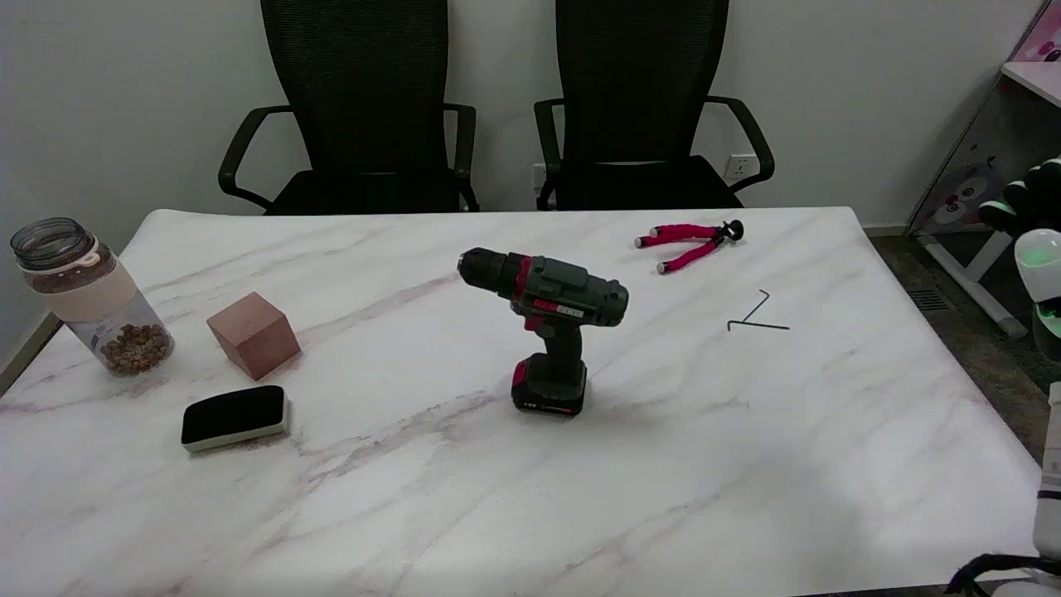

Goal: Pick up the power screwdriver.

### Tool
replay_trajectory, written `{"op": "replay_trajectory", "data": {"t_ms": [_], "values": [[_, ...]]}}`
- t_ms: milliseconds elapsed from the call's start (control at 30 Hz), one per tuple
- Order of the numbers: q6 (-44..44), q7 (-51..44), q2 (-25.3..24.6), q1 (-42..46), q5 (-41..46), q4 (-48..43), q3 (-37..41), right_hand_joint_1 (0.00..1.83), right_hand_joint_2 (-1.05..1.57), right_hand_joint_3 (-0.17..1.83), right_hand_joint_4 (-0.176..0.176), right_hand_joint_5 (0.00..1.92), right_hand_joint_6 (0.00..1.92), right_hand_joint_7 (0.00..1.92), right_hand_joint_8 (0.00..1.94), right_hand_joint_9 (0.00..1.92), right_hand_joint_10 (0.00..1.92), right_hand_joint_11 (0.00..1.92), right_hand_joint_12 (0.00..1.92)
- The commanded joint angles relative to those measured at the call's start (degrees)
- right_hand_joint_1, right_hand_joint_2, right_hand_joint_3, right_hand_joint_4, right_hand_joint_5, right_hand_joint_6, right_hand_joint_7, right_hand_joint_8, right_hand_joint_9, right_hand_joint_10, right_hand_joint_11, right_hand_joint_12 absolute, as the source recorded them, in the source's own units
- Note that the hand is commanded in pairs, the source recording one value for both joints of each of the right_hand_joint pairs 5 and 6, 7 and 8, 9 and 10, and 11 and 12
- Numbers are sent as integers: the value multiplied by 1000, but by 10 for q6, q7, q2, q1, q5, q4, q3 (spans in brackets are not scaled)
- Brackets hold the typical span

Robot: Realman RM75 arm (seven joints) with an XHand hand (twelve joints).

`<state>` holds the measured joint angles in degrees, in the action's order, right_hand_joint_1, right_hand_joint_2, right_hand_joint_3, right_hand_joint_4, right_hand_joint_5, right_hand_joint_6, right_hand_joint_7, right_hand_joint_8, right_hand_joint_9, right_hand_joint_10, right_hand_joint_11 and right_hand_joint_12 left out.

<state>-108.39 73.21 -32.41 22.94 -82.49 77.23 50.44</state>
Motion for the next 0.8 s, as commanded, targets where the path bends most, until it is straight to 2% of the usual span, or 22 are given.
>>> {"op": "replay_trajectory", "data": {"t_ms": [33, 233, 300, 400, 467, 800], "values": [[-10, 93, -6, 54, -29, -72, -13, 914, 298, 571, -176, 549, 549, 549, 549, 554, 554, 690, 690], [3, 101, -8, 56, -40, -86, -52, 915, 260, 602, -169, 541, 541, 541, 541, 554, 554, 698, 698], [27, 98, -9, 56, -73, -89, -62, 915, 223, 625, -163, 519, 519, 519, 519, 551, 551, 697, 697], [76, 101, -16, 44, -142, -90, -61, 911, 112, 645, -120, 417, 417, 417, 417, 535, 535, 679, 679], [109, 101, -24, 29, -171, -91, -61, 907, 88, 615, -110, 406, 406, 406, 406, 526, 526, 671, 671], [209, 101, -66, -53, -272, -74, -64, 869, 73, 547, -102, 339, 339, 339, 339, 491, 491, 631, 631]]}}
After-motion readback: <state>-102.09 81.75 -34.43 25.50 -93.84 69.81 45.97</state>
